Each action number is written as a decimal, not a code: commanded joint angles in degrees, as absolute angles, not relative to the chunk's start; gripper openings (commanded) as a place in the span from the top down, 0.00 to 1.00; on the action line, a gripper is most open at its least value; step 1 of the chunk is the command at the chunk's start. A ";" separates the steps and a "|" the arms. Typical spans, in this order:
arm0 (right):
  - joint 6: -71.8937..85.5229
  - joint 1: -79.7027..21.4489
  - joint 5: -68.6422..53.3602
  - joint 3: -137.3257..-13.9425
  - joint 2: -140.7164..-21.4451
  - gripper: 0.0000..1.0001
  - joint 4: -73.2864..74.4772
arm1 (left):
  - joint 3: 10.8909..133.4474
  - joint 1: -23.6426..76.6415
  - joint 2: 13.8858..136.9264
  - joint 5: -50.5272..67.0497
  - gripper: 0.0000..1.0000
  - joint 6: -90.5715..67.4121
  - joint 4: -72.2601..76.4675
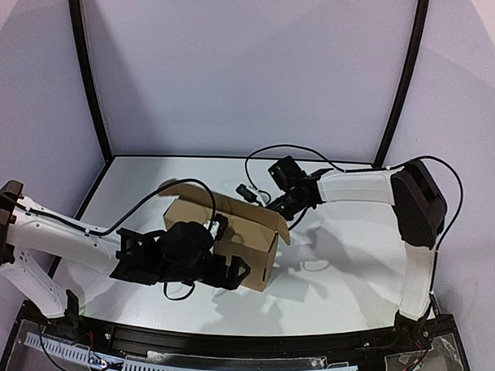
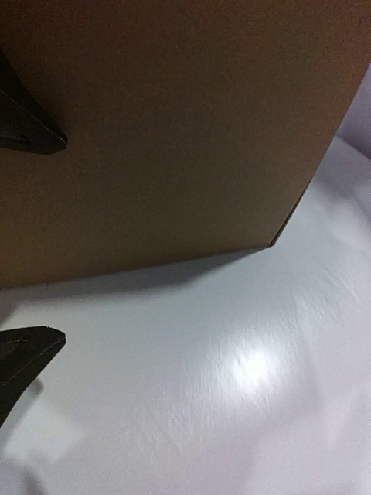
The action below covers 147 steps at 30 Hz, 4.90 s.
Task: Fold the paper box
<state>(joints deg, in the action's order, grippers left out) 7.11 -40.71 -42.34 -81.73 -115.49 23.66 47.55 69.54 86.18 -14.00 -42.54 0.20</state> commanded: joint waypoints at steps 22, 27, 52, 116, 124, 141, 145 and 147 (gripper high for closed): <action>17.84 -33.70 -8.92 -67.85 -66.91 0.03 33.92 | 67.20 65.58 52.42 -43.16 0.01 -13.03 -42.33; 24.11 -50.34 -1.63 -75.03 -67.09 0.09 49.53 | 77.11 37.03 58.44 -10.69 0.01 2.24 -42.74; 40.48 -61.29 12.69 -101.97 -94.39 0.58 72.03 | 97.58 28.04 91.46 9.64 0.14 30.66 -64.73; 50.18 -56.25 23.42 -106.46 -103.99 1.00 53.83 | 91.08 34.71 89.24 2.14 0.99 -20.79 -57.76; 51.95 -54.07 17.58 -110.58 -106.43 1.00 57.28 | 91.03 34.80 90.09 1.28 0.99 -21.25 -58.44; 49.64 -53.52 15.58 -112.21 -110.45 1.00 59.18 | 93.72 34.97 92.41 -1.68 0.99 -23.83 -60.89; 50.31 -53.99 16.84 -105.71 -108.51 1.00 53.71 | 92.22 35.00 92.42 -1.91 0.99 -25.64 -60.48; 50.02 -54.64 18.40 -104.25 -108.10 1.00 52.49 | 91.32 35.06 92.27 -1.20 0.99 -26.68 -59.83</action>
<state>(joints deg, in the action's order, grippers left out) 49.81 -52.61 19.86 -108.88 -107.54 58.36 92.85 33.67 91.38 -4.74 -24.17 -59.55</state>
